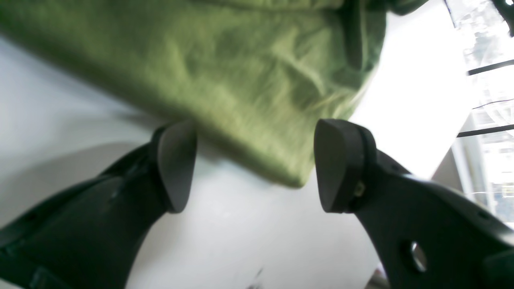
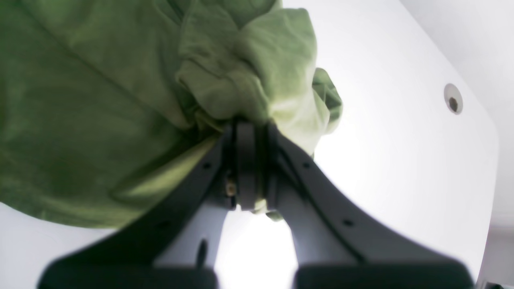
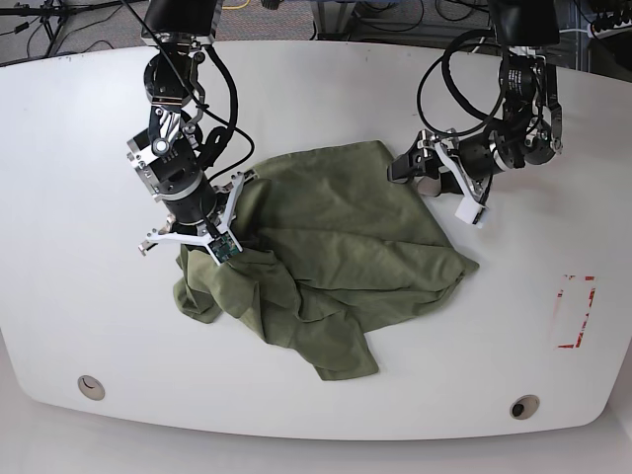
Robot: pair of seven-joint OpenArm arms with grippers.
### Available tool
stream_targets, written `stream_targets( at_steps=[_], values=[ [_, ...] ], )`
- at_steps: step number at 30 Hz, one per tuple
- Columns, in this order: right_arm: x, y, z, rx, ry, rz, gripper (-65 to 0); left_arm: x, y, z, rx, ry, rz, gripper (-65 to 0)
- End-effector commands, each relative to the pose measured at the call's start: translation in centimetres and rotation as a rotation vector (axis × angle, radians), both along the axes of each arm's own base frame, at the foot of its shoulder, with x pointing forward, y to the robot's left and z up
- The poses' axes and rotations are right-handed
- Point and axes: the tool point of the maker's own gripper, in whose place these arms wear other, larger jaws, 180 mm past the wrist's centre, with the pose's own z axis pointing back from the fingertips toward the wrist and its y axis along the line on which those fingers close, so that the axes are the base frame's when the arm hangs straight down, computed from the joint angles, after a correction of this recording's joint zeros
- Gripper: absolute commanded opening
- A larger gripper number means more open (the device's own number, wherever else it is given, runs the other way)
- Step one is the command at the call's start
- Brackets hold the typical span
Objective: Fold the T-shirt properly
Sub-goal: 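Lower the left gripper onto the shirt edge and grasp it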
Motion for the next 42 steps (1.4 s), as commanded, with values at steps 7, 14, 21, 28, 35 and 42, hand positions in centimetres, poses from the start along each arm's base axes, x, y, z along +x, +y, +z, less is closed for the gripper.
stream_targets(
  at_steps=[7, 14, 21, 28, 35, 42],
  values=[
    [0.7, 0.3, 1.5, 0.012, -0.053, 0.014, -65.0, 0.3, -0.1, -0.9, 0.063, 0.025, 0.028, -22.1],
    [0.7, 0.3, 1.5, 0.013, -0.054, 0.015, -65.0, -0.2, -0.1, -2.0, 0.085, 0.107, 0.061, -22.1],
    [0.6, 0.4, 1.5, 0.014, -0.053, 0.015, -65.0, -0.4, -1.2, -2.6, 0.054, 0.137, 0.067, -22.1],
    [0.6, 0.4, 1.4, 0.014, -0.051, 0.015, -65.0, 0.5, -2.7, -4.0, -0.002, 0.199, 0.077, -22.4],
    [0.6, 0.4, 1.4, 0.012, -0.050, 0.016, -65.0, 0.8, -3.9, -4.8, -0.023, 0.206, 0.068, -30.0],
    [0.6, 0.2, 1.4, 0.012, -0.051, 0.012, -65.0, 1.1, -3.7, -4.8, -0.033, 0.188, 0.092, -56.7]
  ],
)
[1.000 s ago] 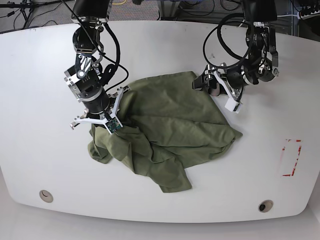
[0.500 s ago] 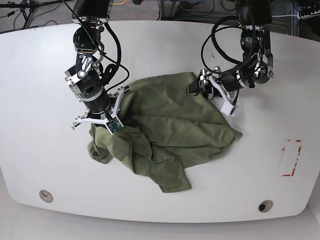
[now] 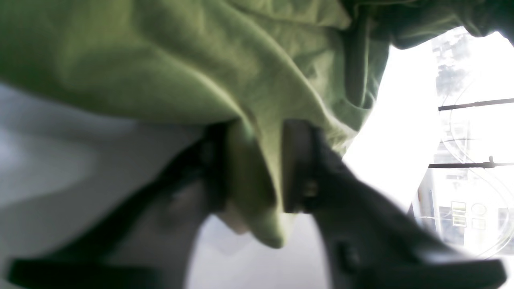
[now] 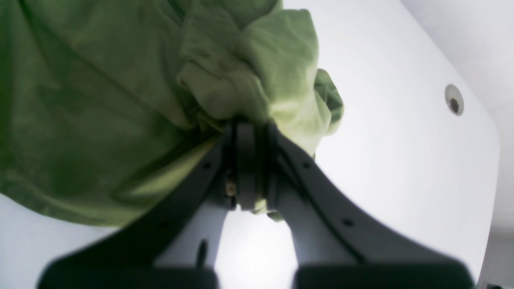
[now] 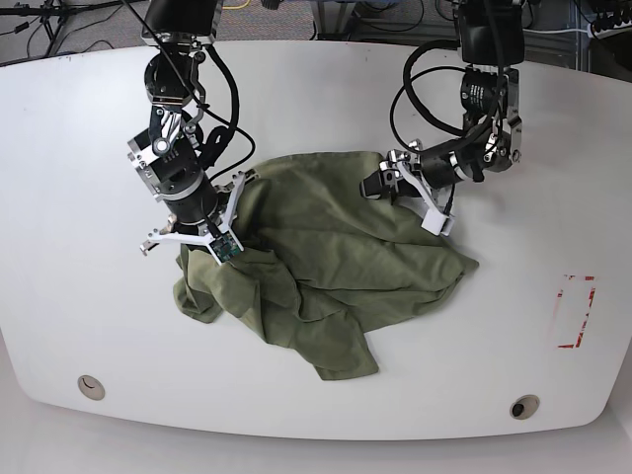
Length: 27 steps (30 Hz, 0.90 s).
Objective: Fold the T-shirt properly
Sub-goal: 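Lower the left gripper onto the shirt edge and grasp it, then lift the shirt with both grippers and stretch it apart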
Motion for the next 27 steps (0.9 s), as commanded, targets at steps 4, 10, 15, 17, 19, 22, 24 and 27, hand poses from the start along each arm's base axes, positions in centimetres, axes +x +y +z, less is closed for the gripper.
stream_targets(
  at_steps=[4, 10, 15, 17, 19, 22, 24, 27],
  values=[
    [0.7, 0.2, 1.6, 0.010, -0.054, 0.012, -65.0, -0.7, 1.1, -1.2, 0.073, 0.042, -0.021, -65.0],
    [1.0, 0.1, 2.1, 0.015, -0.073, 0.005, -65.0, 0.6, 3.1, 0.3, 0.092, -0.034, 0.032, -65.0],
    [1.2, 0.1, 3.4, 0.014, -0.109, 0.005, -65.0, 1.1, 5.8, 2.4, 0.092, -0.131, 0.149, -65.0],
    [1.3, 0.1, 3.6, 0.012, -0.116, 0.005, -65.0, 1.4, 6.5, 3.4, 0.103, -0.165, 0.163, -65.0],
    [1.4, 0.1, 3.8, 0.010, -0.120, 0.005, -65.0, 1.7, 7.1, 4.6, 0.119, -0.203, 0.165, -65.0],
    [1.9, -0.2, 4.4, 0.008, -0.139, -0.001, -65.0, 2.3, 8.1, 6.7, 0.146, -0.269, 0.177, -65.0],
    [2.3, -1.0, 4.9, 0.010, -0.152, -0.026, -65.0, 2.8, 9.3, 8.5, 0.177, -0.325, 0.184, -65.0],
    [3.1, -1.7, 5.9, 0.011, -0.180, -0.049, -65.0, 3.1, 10.0, 10.2, 0.208, -0.379, 0.179, -65.0]
  ],
)
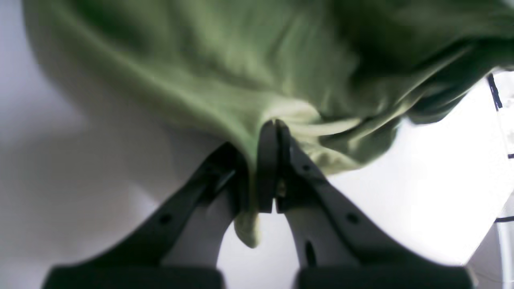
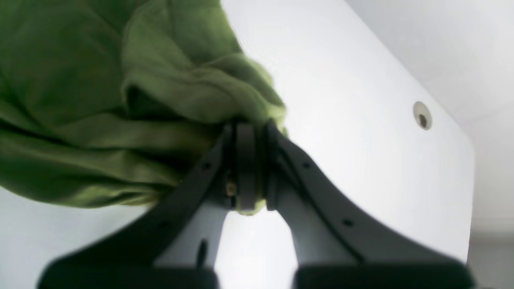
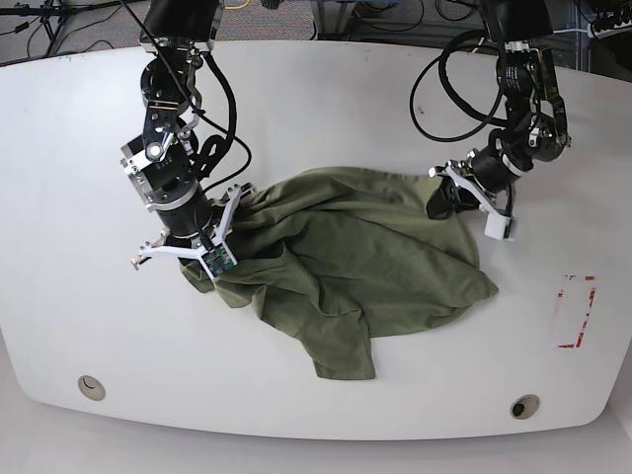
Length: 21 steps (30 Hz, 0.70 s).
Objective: Fold the T-shirt properly
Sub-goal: 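Lift the shirt with both grippers and stretch it apart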
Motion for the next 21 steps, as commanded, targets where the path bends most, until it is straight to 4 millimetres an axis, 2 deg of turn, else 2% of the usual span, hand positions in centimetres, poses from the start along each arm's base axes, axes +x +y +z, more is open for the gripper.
stream_targets(
  at_steps=[1, 5, 10, 12, 18, 21],
  values=[
    [1.8, -1.1, 3.2, -0.003, -0.097, -0.029, -65.0, 1.0, 1.5, 3.0, 0.050, -0.101, -0.003, -65.0],
    [2.5, -1.4, 4.3, -0.007, -0.126, -0.036, -65.0, 1.1, 1.8, 5.5, 0.115, -0.183, -0.051, -65.0],
    [3.5, -1.5, 5.9, -0.008, -0.169, -0.036, -65.0, 1.5, 3.4, 8.5, 0.185, -0.272, -0.045, -65.0],
    [4.0, -1.5, 6.8, -0.007, -0.192, -0.036, -65.0, 2.2, 4.0, 10.7, 0.202, -0.332, -0.024, -65.0],
    [5.7, -1.6, 9.2, -0.004, -0.248, -0.037, -65.0, 4.1, 5.9, 15.1, 0.267, -0.449, 0.000, -65.0],
    [6.6, -1.8, 11.0, -0.011, -0.291, -0.039, -65.0, 5.3, 6.8, 17.6, 0.304, -0.508, 0.009, -65.0]
  ],
)
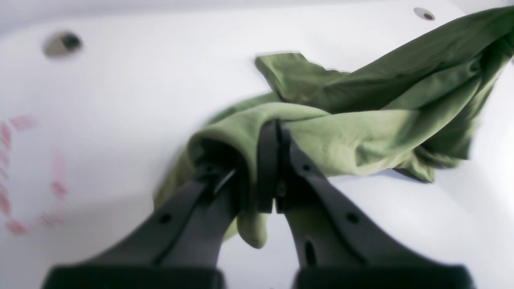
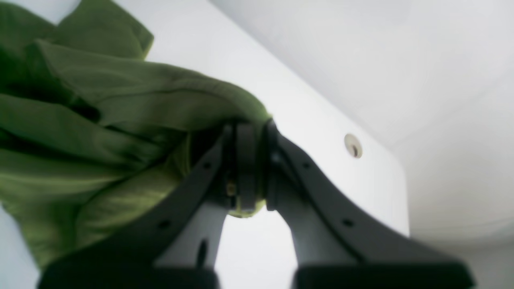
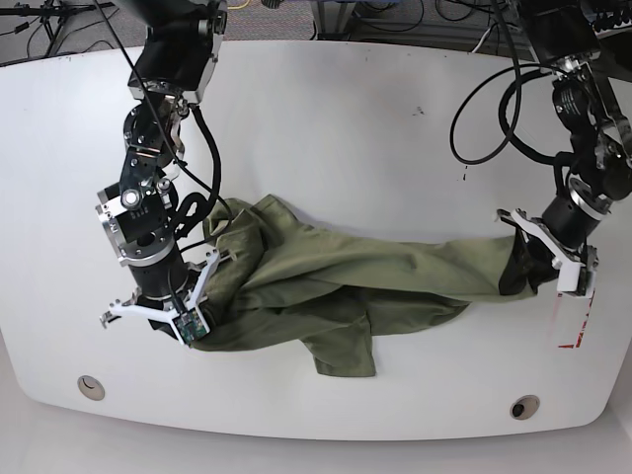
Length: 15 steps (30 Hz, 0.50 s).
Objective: Fold the T-shirt properly
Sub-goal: 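Lift the shirt with both grippers and stretch it apart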
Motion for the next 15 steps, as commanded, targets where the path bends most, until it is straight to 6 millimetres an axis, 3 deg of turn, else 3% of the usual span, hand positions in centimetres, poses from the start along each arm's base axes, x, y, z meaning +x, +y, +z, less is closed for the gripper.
stream_targets(
  at_steps=[1, 15],
  values=[
    [1.6, -0.1, 4.2, 0.001, -0.115, 0.010, -65.0, 1.4, 0.9, 4.5, 0.022, -0.129, 0.003, -65.0],
    [6.3, -0.8, 10.5, 0.003, -0.222, 0.008, -65.0, 4.5, 2.8, 15.0, 0.077, -0.376, 0.037, -65.0]
  ],
)
